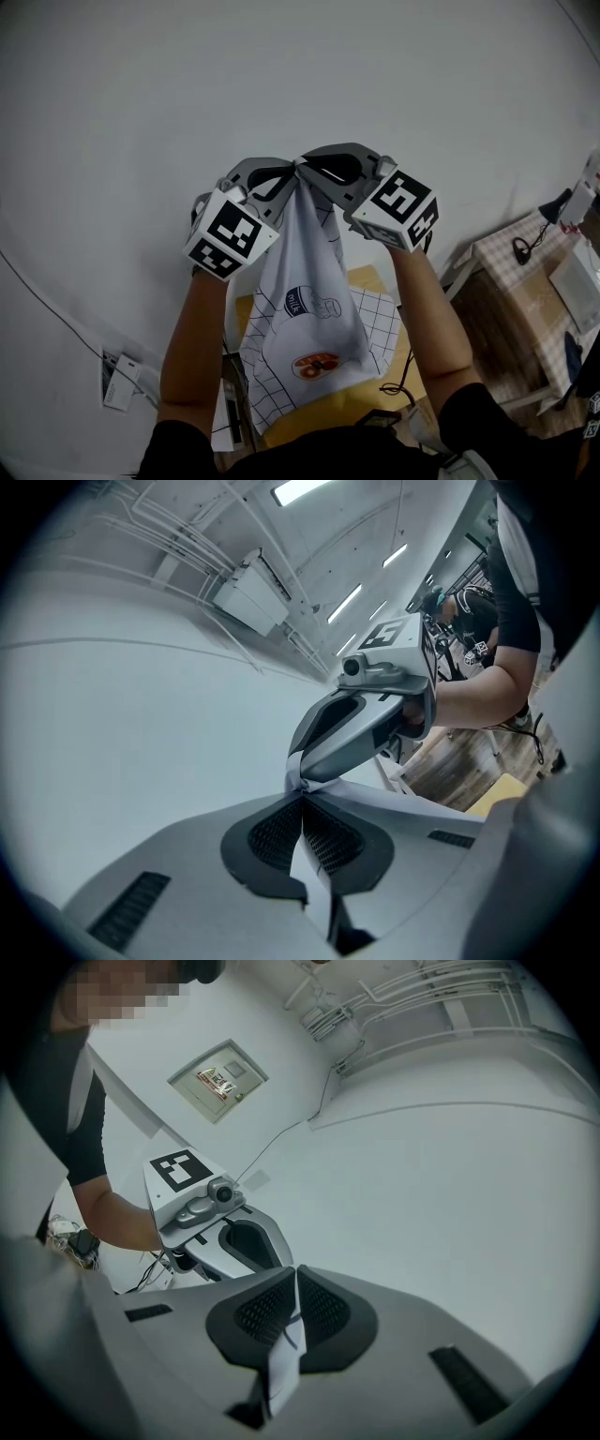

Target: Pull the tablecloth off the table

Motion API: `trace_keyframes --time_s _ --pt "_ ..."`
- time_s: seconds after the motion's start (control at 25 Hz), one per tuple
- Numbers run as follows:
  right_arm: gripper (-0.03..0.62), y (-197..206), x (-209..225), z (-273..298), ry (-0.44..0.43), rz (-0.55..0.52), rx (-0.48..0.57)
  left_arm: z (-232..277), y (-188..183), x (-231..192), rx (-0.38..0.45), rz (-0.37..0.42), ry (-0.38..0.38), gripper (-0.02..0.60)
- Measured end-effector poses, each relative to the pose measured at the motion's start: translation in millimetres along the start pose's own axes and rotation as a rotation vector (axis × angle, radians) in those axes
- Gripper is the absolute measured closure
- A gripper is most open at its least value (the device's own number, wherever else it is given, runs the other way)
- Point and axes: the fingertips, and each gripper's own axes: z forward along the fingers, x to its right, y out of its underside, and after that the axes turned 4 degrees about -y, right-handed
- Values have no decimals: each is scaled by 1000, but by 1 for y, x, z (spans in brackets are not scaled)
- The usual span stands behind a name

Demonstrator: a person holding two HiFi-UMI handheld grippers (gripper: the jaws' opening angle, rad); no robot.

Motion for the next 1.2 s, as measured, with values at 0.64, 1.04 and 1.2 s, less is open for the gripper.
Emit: trace_keyframes --time_s 0.64,1.04,1.2 --pt "576 12 3 3 -9 25 9 8 9 3 -18 -27 11 569" --pt "576 14 2 2 -16 35 -5 8 9 5 -20 -41 28 569" --pt "576 20 4 5 -19 38 -7 14 15 6 -25 -39 31 569"
